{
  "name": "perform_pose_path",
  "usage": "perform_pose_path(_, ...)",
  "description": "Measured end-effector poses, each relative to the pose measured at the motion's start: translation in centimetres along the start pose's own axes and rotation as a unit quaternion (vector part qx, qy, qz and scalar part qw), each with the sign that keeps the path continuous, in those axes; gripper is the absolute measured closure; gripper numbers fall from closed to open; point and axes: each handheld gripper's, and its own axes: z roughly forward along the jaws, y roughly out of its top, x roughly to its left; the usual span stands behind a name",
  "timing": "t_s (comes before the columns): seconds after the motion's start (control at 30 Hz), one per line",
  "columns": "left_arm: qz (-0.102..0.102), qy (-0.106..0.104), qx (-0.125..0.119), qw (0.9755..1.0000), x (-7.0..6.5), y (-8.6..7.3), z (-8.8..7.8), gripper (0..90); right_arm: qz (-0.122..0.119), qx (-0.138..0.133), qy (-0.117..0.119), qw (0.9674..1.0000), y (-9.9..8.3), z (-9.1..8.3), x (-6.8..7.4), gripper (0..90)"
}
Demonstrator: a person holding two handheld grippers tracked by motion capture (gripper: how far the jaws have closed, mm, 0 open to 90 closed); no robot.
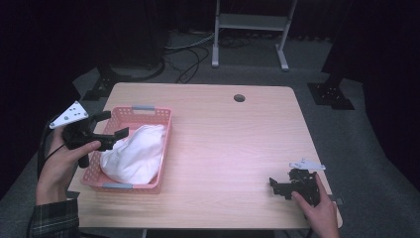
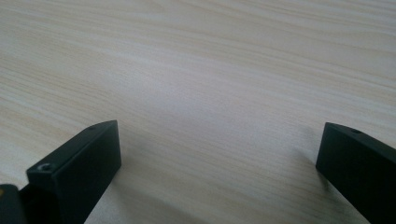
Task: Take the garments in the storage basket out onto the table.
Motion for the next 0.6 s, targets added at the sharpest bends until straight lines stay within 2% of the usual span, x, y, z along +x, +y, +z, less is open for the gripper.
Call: perform_pose_path(0.6,0.003,-0.002,0.032,0.9995,-0.2,-0.8,1.7,8.2,0.0,0.0,0.0,1.0,0.0,0.0,0.0,0.0)
